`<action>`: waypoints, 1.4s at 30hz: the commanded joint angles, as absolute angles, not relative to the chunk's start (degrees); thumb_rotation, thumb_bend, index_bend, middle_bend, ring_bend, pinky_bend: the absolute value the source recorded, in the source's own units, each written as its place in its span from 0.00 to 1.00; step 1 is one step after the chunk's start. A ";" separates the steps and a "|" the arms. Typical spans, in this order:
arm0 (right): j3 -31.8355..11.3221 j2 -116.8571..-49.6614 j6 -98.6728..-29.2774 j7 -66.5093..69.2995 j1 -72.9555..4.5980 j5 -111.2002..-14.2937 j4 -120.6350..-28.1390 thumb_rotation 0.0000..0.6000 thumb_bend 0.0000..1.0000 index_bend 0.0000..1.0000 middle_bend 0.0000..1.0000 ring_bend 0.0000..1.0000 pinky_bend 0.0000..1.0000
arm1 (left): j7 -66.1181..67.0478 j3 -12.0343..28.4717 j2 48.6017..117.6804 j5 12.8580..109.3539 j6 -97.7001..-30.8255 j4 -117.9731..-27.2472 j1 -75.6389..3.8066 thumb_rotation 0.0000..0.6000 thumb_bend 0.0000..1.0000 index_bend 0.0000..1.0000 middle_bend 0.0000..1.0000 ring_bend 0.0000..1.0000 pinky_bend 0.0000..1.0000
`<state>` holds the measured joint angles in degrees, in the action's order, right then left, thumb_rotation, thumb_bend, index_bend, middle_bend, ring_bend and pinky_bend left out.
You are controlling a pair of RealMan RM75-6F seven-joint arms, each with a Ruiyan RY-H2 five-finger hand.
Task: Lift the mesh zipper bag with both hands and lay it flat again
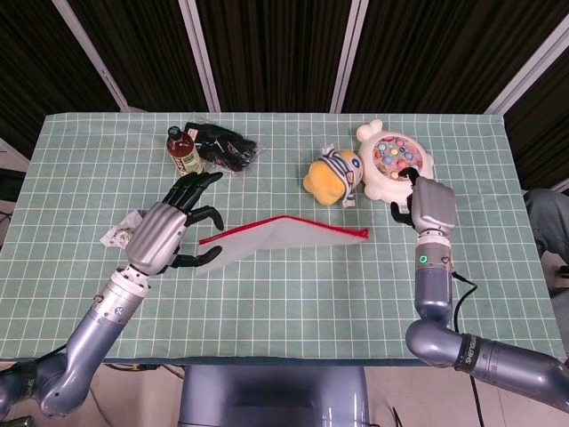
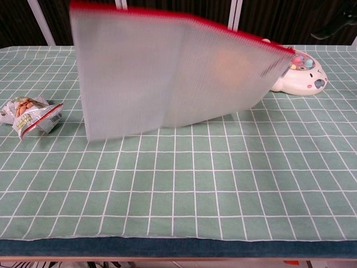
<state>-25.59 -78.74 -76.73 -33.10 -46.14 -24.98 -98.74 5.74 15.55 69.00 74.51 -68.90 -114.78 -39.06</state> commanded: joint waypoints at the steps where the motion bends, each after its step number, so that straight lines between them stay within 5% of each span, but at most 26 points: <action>1: -25.62 -78.65 -76.56 -32.92 -46.05 -25.21 -98.94 1.00 0.24 0.00 0.67 0.72 0.70 | 6.16 15.80 69.00 73.73 -68.88 -115.15 -39.06 1.00 0.17 0.39 0.02 0.00 0.00; 14: -24.95 -76.72 -75.90 -31.42 -44.50 -28.26 -103.33 1.00 0.19 0.00 0.41 0.42 0.41 | 7.11 14.52 67.42 72.66 -70.02 -116.55 -36.87 1.00 0.16 0.32 0.01 0.00 0.00; 21: -20.15 -72.14 -74.33 -28.51 -40.35 -36.93 -109.36 1.00 0.15 0.00 0.19 0.15 0.26 | 7.92 9.94 63.12 77.03 -73.04 -115.68 -31.80 1.00 0.14 0.29 0.00 0.00 0.00; 26: -15.51 -69.49 -74.66 -27.18 -36.91 -43.74 -111.29 1.00 0.12 0.00 0.01 0.01 0.24 | 7.88 6.27 61.23 80.38 -75.86 -113.17 -27.74 1.00 0.14 0.21 0.00 0.00 0.00; 42: -1.42 -63.23 -83.46 -11.16 -19.44 -67.07 -105.86 1.00 0.10 0.00 0.00 0.00 0.20 | -0.55 -3.00 62.40 86.06 -88.34 -96.41 -12.05 1.00 0.08 0.06 0.00 0.00 0.00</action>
